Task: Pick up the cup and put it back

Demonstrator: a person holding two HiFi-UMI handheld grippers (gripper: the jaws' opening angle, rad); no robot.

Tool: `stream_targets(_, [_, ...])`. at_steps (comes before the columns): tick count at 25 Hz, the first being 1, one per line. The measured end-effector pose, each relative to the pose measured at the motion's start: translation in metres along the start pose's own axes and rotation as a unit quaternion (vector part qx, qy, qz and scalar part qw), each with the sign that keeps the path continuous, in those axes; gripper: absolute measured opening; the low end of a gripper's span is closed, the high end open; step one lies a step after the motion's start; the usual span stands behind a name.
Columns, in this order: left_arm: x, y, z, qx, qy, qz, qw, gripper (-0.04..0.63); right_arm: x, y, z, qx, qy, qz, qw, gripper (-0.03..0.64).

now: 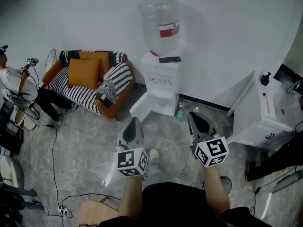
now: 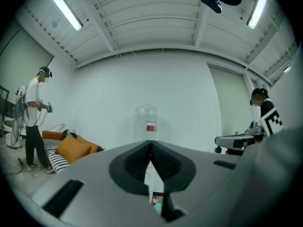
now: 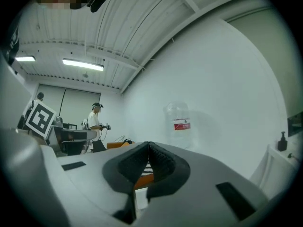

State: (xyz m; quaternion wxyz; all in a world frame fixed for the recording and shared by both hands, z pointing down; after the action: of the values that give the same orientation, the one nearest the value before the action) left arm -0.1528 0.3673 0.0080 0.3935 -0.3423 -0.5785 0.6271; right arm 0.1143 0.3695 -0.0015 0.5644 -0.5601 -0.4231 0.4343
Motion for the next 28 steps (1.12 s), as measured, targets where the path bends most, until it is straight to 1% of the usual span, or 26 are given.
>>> stream_targets(2, [-0.036, -0.002, 0.020, -0.001, -0.015, 0.015, 0.9998, 0.012, -0.036, -0.003, -0.004, -0.006, -0.006, 0.008, 1.000, 0.011])
stream_targets(5, [-0.099, 0.007, 0.049, -0.007, -0.045, 0.035, 0.9983, 0.012, -0.097, 0.005, -0.015, -0.019, -0.023, 0.009, 1.000, 0.011])
stream_targets(8, [-0.157, 0.014, 0.078, -0.025, -0.069, 0.035, 0.9967, 0.012, -0.156, 0.012, -0.020, -0.012, -0.025, -0.007, 1.000, 0.011])
stream_targets(11, [-0.201, 0.014, 0.107, -0.024, -0.090, 0.037, 0.9949, 0.012, -0.206, 0.012, -0.021, -0.012, -0.032, -0.015, 0.999, 0.011])
stream_targets(13, [-0.228, 0.018, 0.123, -0.023, -0.102, 0.037, 0.9939, 0.012, -0.237, 0.020, -0.025, -0.012, -0.041, -0.022, 0.999, 0.011])
stream_targets(16, [-0.262, 0.025, 0.148, -0.019, -0.107, 0.029, 0.9936, 0.012, -0.276, 0.029, -0.027, -0.001, -0.042, -0.022, 0.999, 0.011])
stream_targets(19, [-0.288, 0.024, 0.165, -0.023, -0.110, 0.029, 0.9932, 0.012, -0.299, 0.020, -0.027, 0.009, -0.039, -0.003, 0.999, 0.011])
stream_targets(22, [-0.311, 0.019, 0.172, -0.026, -0.113, 0.030, 0.9928, 0.012, -0.316, 0.007, -0.037, 0.004, -0.037, 0.011, 0.999, 0.011])
stream_targets(24, [-0.321, 0.013, 0.175, -0.024, -0.111, 0.032, 0.9930, 0.012, -0.326, 0.001, -0.043, 0.001, -0.028, 0.014, 0.999, 0.011])
stream_targets(28, [-0.336, -0.001, 0.169, -0.002, -0.099, 0.045, 0.9941, 0.012, -0.346, -0.012, -0.058, 0.006, 0.001, 0.026, 1.000, 0.011])
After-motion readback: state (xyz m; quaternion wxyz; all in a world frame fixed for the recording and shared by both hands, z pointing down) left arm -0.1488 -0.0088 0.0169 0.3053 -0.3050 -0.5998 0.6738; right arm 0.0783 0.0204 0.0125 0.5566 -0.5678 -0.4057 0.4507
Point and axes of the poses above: the fingertips, and each gripper's own axes: x backward along the fingers, z to its left, y out of its top, the point moved 9 cm from there along x, backward along the fingers, and after that the axes turned 10 degrees about -y, right-handed, at the moved point
